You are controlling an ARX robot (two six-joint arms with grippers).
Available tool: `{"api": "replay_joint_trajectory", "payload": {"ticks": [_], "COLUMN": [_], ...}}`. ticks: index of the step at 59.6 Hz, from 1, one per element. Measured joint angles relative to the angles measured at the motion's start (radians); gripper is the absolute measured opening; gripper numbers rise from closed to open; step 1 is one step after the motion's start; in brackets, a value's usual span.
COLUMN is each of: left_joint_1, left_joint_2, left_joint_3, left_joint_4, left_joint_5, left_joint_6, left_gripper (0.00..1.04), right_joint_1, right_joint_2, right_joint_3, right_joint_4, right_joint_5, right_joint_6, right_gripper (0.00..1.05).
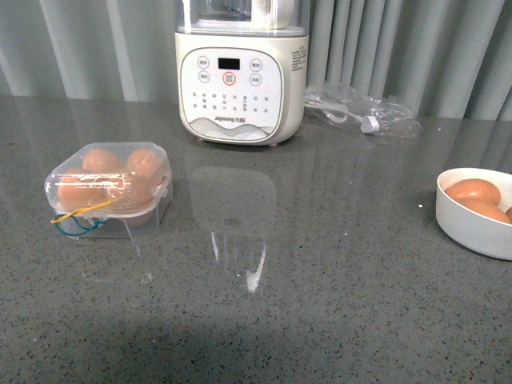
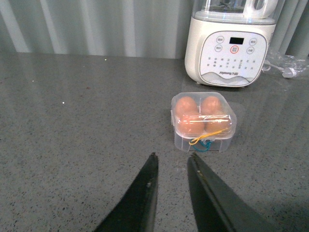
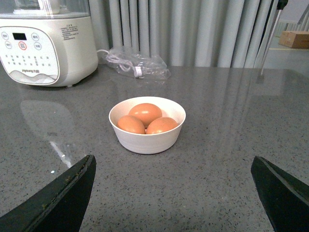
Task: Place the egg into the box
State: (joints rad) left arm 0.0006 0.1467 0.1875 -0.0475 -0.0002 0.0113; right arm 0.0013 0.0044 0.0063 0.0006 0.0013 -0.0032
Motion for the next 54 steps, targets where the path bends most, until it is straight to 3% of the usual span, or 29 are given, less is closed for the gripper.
{"api": "replay_joint_trajectory", "payload": {"ticks": [6,54], "left_joint_1": [0.0,0.0], "left_joint_2": [-0.019,-0.13], "left_joint_3": [-0.028,-0.159], "left_joint_4": [0.01,0.04], "left_joint_5": [-0.002,0.0], "left_joint_6": [-0.008,-0.011], "left_gripper": [0.03,0.04], "right_joint_1": [0.0,0.0], "right_joint_2": [0.0,0.0], "right_joint_3": [0.0,0.0], "right_joint_4": [0.0,0.0], "right_joint_5": [-0.001,0.0], "right_joint_6": [0.0,0.0], "right_gripper": [0.97,0.97]}}
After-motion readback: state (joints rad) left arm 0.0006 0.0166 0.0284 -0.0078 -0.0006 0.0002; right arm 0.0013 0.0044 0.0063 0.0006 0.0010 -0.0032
